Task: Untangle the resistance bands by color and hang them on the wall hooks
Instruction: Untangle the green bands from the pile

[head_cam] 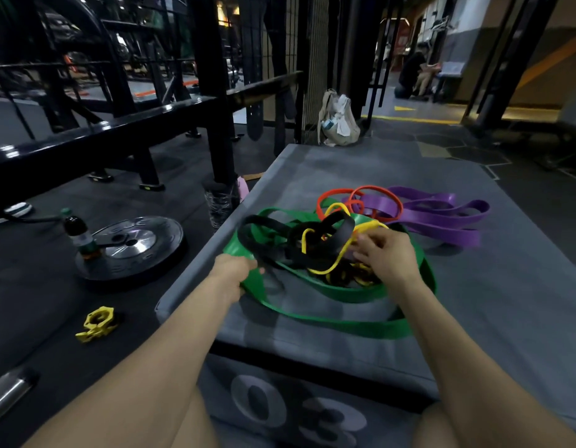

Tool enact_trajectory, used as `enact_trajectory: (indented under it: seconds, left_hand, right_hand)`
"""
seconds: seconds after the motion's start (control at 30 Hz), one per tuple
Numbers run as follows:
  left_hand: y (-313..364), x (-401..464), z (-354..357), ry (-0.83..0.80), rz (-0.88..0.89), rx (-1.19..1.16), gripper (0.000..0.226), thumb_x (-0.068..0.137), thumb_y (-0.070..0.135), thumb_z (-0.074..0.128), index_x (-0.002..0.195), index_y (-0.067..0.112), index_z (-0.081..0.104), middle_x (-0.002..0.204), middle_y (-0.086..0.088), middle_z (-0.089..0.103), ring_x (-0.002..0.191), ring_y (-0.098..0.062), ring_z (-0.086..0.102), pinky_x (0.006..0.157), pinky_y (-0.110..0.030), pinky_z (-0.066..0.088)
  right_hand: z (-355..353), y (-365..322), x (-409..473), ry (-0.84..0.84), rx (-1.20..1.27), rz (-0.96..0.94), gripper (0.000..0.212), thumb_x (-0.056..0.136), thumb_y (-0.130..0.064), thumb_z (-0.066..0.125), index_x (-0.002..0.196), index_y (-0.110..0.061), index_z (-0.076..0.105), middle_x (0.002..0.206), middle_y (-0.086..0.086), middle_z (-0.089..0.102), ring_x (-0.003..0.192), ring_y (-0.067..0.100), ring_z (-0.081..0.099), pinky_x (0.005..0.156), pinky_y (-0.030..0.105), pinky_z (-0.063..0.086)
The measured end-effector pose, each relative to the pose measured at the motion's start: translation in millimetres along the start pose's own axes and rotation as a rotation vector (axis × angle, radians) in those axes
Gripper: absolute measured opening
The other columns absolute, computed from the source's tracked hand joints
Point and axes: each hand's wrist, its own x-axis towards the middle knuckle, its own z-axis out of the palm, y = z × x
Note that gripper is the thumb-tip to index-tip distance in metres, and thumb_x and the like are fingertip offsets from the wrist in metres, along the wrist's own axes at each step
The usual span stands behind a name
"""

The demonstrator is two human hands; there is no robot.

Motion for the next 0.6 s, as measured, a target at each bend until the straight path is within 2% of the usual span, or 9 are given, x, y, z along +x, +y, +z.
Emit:
enact_trajectory:
  seconds: [0.03, 0.1, 0.17, 0.23, 0.33, 0.4, 0.47, 0.53, 0.6]
  left_hand:
    - [-2.8, 5.4, -4.1, 0.047, -0.003, 0.077, 0.023, 0.083, -0.009, 0.057, 0.104, -0.003, 0.049, 0.091, -0.02, 0.06, 0.059, -0.025, 0.065, 0.049, -0.036, 0.057]
    - [-10.0, 22.0, -9.6, 0.11, 0.019, 0.276, 0.055, 0.073, 0.0, 0.067, 0.119, 0.001, 0.038, 0.115, -0.025, 0.055, 0.088, -0.037, 0.063, 0.068, -0.05, 0.057]
    - [-5.5, 10.1, -8.8, 0.16, 0.058, 0.48, 0.064, 0.074, 0.006, 0.069, 0.126, 0.004, 0.032, 0.132, -0.025, 0.044, 0.107, -0.041, 0.055, 0.078, -0.045, 0.054]
    - [-2.7, 0.6, -6.6, 0.18, 0.125, 0.642, 0.061, 0.084, 0.009, 0.063, 0.133, -0.001, 0.028, 0.138, -0.023, 0.035, 0.114, -0.039, 0.05, 0.079, -0.036, 0.047]
    - [-3.5, 1.4, -1.5, 0.127, 0.232, 0.612, 0.056, 0.083, 0.011, 0.064, 0.127, -0.002, 0.032, 0.123, -0.021, 0.05, 0.101, -0.033, 0.056, 0.082, -0.038, 0.048]
    - [-3.0, -1.1, 0.7, 0.096, 0.24, 0.514, 0.059, 0.083, 0.014, 0.066, 0.129, -0.001, 0.032, 0.117, -0.019, 0.056, 0.098, -0.03, 0.058, 0.083, -0.039, 0.05]
    - [-2.8, -3.4, 1.7, 0.068, 0.228, 0.445, 0.069, 0.084, 0.021, 0.066, 0.137, 0.001, 0.026, 0.128, -0.017, 0.053, 0.111, -0.034, 0.056, 0.093, -0.043, 0.048]
    - [-1.8, -4.7, 3.5, 0.062, 0.246, 0.427, 0.069, 0.083, 0.021, 0.067, 0.137, 0.002, 0.027, 0.13, -0.017, 0.052, 0.114, -0.035, 0.055, 0.096, -0.045, 0.047]
    - [1.7, -7.6, 6.4, 0.076, 0.282, 0.457, 0.057, 0.084, 0.018, 0.066, 0.127, 0.0, 0.035, 0.123, -0.019, 0.055, 0.107, -0.035, 0.057, 0.09, -0.041, 0.049]
  right_hand:
    - [1.0, 0.8, -0.5, -0.064, -0.092, -0.03, 0.017, 0.087, -0.005, 0.059, 0.072, -0.012, 0.059, 0.068, 0.005, 0.063, 0.056, 0.005, 0.061, 0.059, 0.02, 0.05]
    - [3.9, 2.5, -2.4, -0.249, -0.424, -0.059, 0.02, 0.077, -0.012, 0.072, 0.07, -0.022, 0.056, 0.075, 0.005, 0.062, 0.067, 0.013, 0.058, 0.063, 0.025, 0.043]
    - [5.4, -1.6, -9.0, -0.393, -0.65, -0.056, 0.025, 0.071, -0.023, 0.079, 0.083, -0.015, 0.059, 0.083, 0.003, 0.062, 0.081, 0.017, 0.058, 0.069, 0.024, 0.039]
    - [5.0, -4.4, -12.8, -0.448, -0.754, -0.106, 0.045, 0.069, -0.024, 0.08, 0.105, -0.008, 0.059, 0.098, 0.004, 0.062, 0.096, 0.021, 0.059, 0.074, 0.024, 0.041]
    - [6.3, -4.0, -18.7, -0.487, -0.892, -0.191, 0.069, 0.069, -0.015, 0.077, 0.13, -0.012, 0.046, 0.118, 0.003, 0.058, 0.111, 0.026, 0.056, 0.082, 0.027, 0.046]
    - [8.4, -4.4, -22.0, -0.421, -1.054, -0.219, 0.053, 0.078, -0.013, 0.067, 0.126, -0.014, 0.047, 0.118, 0.011, 0.061, 0.107, 0.033, 0.058, 0.081, 0.035, 0.048]
    - [7.1, -9.5, -25.9, -0.344, -1.148, -0.264, 0.026, 0.083, -0.016, 0.062, 0.107, -0.014, 0.054, 0.112, 0.012, 0.064, 0.104, 0.034, 0.058, 0.079, 0.036, 0.045]
    - [2.9, -15.5, -26.3, -0.312, -1.064, -0.287, 0.015, 0.083, -0.023, 0.064, 0.097, -0.017, 0.06, 0.106, 0.01, 0.066, 0.105, 0.032, 0.057, 0.079, 0.033, 0.041]
    - [-1.5, -24.2, -22.4, -0.253, -0.887, -0.277, 0.02, 0.081, -0.027, 0.067, 0.1, -0.02, 0.066, 0.104, 0.009, 0.068, 0.105, 0.031, 0.058, 0.08, 0.033, 0.042]
